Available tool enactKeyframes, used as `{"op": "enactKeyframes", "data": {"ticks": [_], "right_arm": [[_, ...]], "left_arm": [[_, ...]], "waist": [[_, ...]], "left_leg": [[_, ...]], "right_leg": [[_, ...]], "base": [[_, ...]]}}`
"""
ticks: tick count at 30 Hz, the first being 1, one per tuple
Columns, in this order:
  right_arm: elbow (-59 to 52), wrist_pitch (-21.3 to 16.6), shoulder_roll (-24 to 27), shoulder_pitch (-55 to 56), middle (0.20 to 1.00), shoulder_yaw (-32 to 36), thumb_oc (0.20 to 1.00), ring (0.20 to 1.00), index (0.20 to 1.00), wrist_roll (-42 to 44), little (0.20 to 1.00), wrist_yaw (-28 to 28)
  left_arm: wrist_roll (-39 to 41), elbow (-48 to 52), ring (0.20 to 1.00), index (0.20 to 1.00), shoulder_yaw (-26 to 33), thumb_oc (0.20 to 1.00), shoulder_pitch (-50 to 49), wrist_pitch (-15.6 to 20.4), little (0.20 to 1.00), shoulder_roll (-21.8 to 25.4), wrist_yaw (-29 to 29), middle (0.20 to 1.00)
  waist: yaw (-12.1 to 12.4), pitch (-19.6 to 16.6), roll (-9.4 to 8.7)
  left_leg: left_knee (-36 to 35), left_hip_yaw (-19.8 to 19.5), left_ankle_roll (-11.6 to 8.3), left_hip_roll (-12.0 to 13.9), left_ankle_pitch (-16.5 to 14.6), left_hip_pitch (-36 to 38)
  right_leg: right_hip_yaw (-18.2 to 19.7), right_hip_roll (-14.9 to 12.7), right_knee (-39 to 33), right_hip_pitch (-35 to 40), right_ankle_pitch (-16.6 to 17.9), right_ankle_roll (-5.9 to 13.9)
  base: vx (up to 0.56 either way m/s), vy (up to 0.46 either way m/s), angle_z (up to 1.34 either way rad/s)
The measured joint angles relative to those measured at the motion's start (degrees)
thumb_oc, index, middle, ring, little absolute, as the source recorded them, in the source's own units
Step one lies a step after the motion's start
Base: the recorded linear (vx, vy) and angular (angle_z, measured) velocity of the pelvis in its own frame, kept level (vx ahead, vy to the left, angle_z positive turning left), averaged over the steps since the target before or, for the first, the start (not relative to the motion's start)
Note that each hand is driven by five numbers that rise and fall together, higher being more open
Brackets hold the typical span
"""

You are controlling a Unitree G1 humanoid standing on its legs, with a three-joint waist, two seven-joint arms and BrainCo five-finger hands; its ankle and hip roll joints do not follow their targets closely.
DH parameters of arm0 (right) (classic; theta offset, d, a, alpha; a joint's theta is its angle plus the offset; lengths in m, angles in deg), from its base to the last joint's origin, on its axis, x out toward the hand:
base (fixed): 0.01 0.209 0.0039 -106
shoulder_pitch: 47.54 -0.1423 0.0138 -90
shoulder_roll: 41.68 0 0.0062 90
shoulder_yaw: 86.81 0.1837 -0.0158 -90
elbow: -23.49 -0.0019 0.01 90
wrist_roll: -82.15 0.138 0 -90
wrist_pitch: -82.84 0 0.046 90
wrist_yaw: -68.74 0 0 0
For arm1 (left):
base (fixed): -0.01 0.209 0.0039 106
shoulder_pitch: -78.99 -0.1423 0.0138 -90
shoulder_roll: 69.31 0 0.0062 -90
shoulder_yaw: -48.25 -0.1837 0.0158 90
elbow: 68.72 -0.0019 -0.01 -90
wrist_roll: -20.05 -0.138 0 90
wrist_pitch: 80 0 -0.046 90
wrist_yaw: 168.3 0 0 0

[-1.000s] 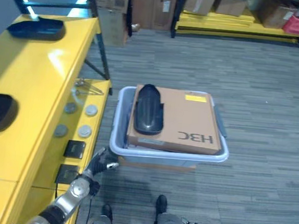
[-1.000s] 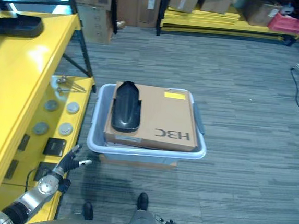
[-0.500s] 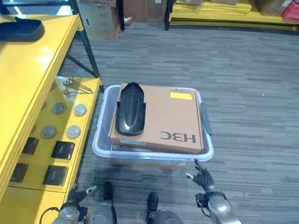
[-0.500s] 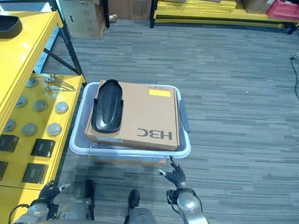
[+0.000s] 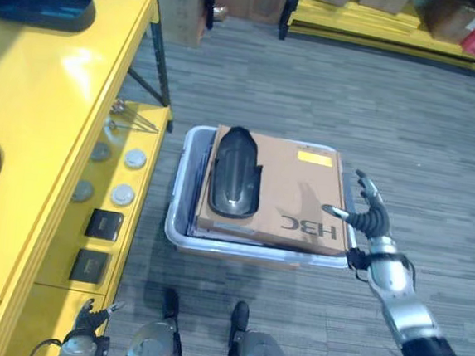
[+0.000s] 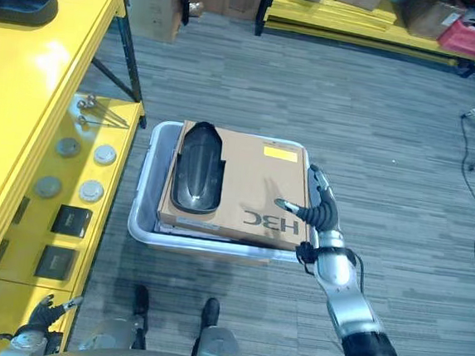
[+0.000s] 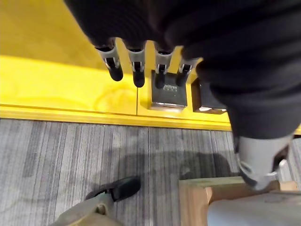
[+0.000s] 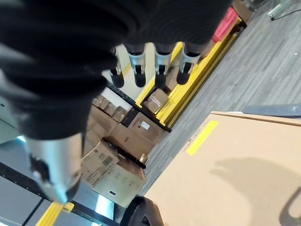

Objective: Move parts from the plastic box to the shelf.

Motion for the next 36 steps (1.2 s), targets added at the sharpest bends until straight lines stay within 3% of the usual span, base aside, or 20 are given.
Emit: {"op": "enactKeyframes", "data": {"ticks": [3, 4, 12, 22, 31, 32, 33, 36], "right_arm": [[13.3, 2.0, 0.5, -16.0, 1.000, -4.0, 1.000, 1.000, 1.000, 0.4, 1.000, -4.6], [15.6, 2.4, 0.6, -19.7, 1.000, -4.1, 1.000, 1.000, 1.000, 1.1, 1.000, -6.0], [23.7, 3.0, 2.4, -31.5, 1.000, -4.1, 1.000, 1.000, 1.000, 3.5, 1.000, -8.7], [27.2, 6.0, 1.4, -32.2, 1.000, -6.4, 1.000, 1.000, 1.000, 5.1, 1.000, -6.7], [40.0, 11.9, -0.1, -36.1, 1.000, -11.5, 1.000, 1.000, 1.000, 5.3, 1.000, -1.0], [40.2, 14.3, -0.1, -37.2, 0.325, -11.4, 0.325, 0.325, 0.325, 5.4, 0.325, 1.0], [40.2, 15.1, -0.1, -37.6, 0.200, -11.4, 0.200, 0.200, 0.200, 5.4, 0.200, 1.5], [44.8, 15.9, 0.2, -39.8, 0.200, -11.4, 0.200, 0.200, 0.200, 4.9, 0.200, 4.8]], "left_arm": [[0.7, 2.5, 1.000, 1.000, -2.4, 1.000, 4.9, 1.7, 1.000, -0.4, 0.0, 1.000], [0.4, 3.4, 1.000, 1.000, -3.4, 1.000, 6.5, 2.5, 1.000, -0.5, 0.0, 1.000], [0.7, 5.7, 1.000, 1.000, -5.5, 1.000, 8.6, 4.4, 1.000, 0.0, 0.1, 1.000], [3.7, 5.7, 1.000, 1.000, -5.2, 1.000, 11.9, 4.4, 1.000, 1.7, 0.1, 1.000], [6.0, 6.1, 1.000, 1.000, -5.5, 1.000, 12.7, 4.1, 1.000, 1.4, -0.1, 1.000], [6.0, 6.5, 1.000, 1.000, -5.5, 1.000, 12.7, 3.8, 1.000, 1.4, -0.1, 1.000], [6.0, 6.7, 1.000, 1.000, -5.5, 1.000, 12.6, 3.6, 1.000, 1.4, -0.1, 1.000], [6.0, 7.3, 1.000, 1.000, -5.5, 1.000, 12.6, 3.0, 1.000, 1.4, -0.5, 1.000]], "waist": [[2.1, 2.8, 1.65], [4.4, 4.0, 2.15], [9.0, 11.4, 2.66], [10.2, 12.7, 2.74], [10.4, 13.3, 4.05], [10.3, 13.4, 4.08], [10.3, 13.4, 4.07], [10.4, 13.3, 4.13]], "left_leg": [[0.0, -2.0, -0.69, 0.7, 1.9, -4.4], [0.0, -2.7, -0.79, 1.0, 2.6, -5.9], [0.0, -6.4, 0.01, 0.5, 4.6, -9.2], [0.0, -7.7, 0.13, -1.0, 4.6, -9.5], [0.0, -8.0, 0.30, -1.3, 4.7, -9.7], [0.0, -8.1, 0.15, -1.3, 4.6, -9.7], [0.0, -8.1, 0.13, -1.3, 4.6, -9.7], [0.0, -8.3, 0.17, -1.4, 4.7, -9.0]], "right_leg": [[-1.8, 1.0, 0.1, -3.8, 1.1, -0.06], [-2.8, 1.4, 0.1, -4.9, 1.3, -0.37], [-6.3, 1.5, 0.1, -6.1, 1.7, -1.03], [-7.3, 0.3, 0.1, -5.7, 1.4, -0.54], [-7.5, 0.0, 0.1, -5.6, 1.6, -0.21], [-7.6, -0.1, 0.1, -5.6, 1.6, -0.19], [-7.6, -0.1, 0.1, -5.6, 1.6, -0.19], [-8.0, -0.2, 0.1, -4.7, 1.7, -0.17]], "base": [[-0.10, -0.093, 0.36], [-0.06, -0.047, 0.39], [-0.05, 0.011, 0.26], [-0.02, 0.043, 0.08], [-0.01, 0.024, 0.02], [0.00, 0.000, 0.00], [0.00, 0.000, 0.00], [0.01, 0.002, 0.05]]}}
